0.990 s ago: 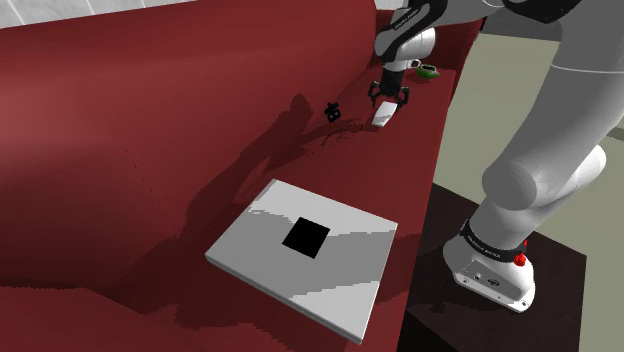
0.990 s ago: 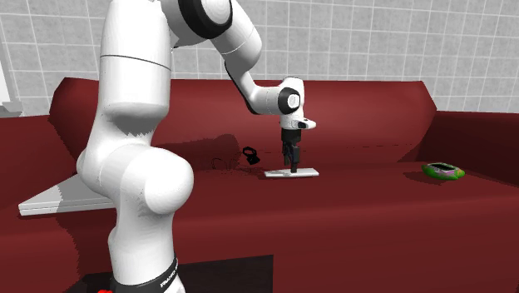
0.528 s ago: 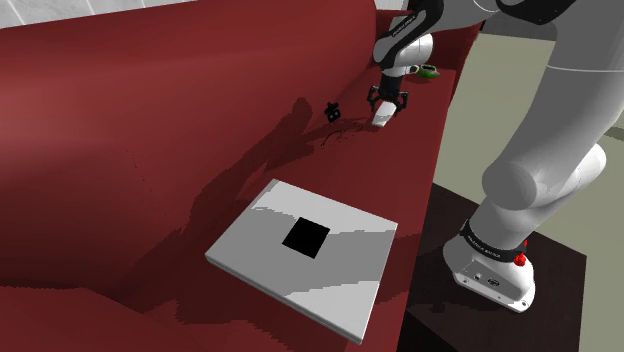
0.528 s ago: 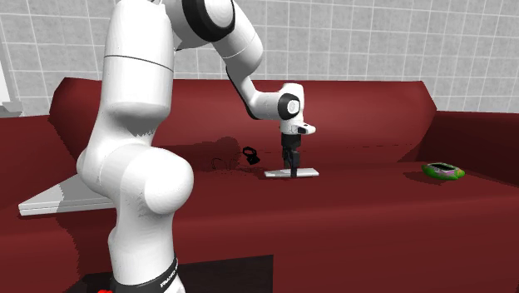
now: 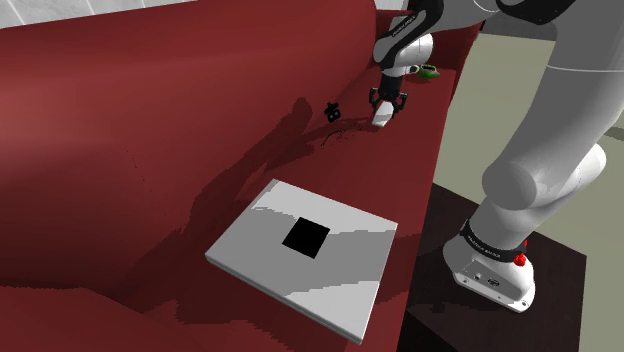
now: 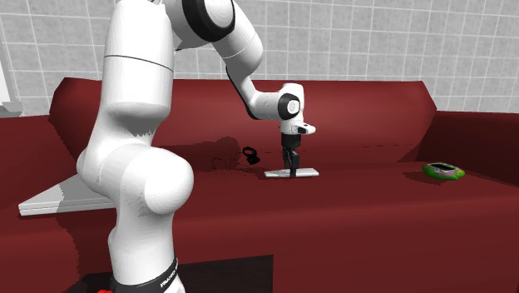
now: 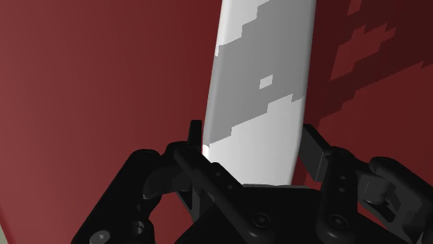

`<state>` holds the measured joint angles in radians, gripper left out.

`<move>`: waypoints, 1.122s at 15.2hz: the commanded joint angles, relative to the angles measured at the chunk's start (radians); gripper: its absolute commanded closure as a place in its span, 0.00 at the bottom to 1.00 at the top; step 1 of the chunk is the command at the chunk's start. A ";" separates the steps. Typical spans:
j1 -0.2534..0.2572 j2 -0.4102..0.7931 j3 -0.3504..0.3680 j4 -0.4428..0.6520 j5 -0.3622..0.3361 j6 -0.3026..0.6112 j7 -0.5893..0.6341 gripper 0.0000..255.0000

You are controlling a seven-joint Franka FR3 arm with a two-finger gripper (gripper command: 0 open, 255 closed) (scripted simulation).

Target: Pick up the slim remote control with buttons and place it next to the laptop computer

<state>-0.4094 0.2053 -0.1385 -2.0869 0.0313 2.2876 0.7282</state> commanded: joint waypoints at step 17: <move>0.003 -0.082 -0.003 0.066 -0.016 -0.147 0.011 1.00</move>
<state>-0.4060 0.1301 -0.1413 -2.0301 0.0163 2.1564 0.7386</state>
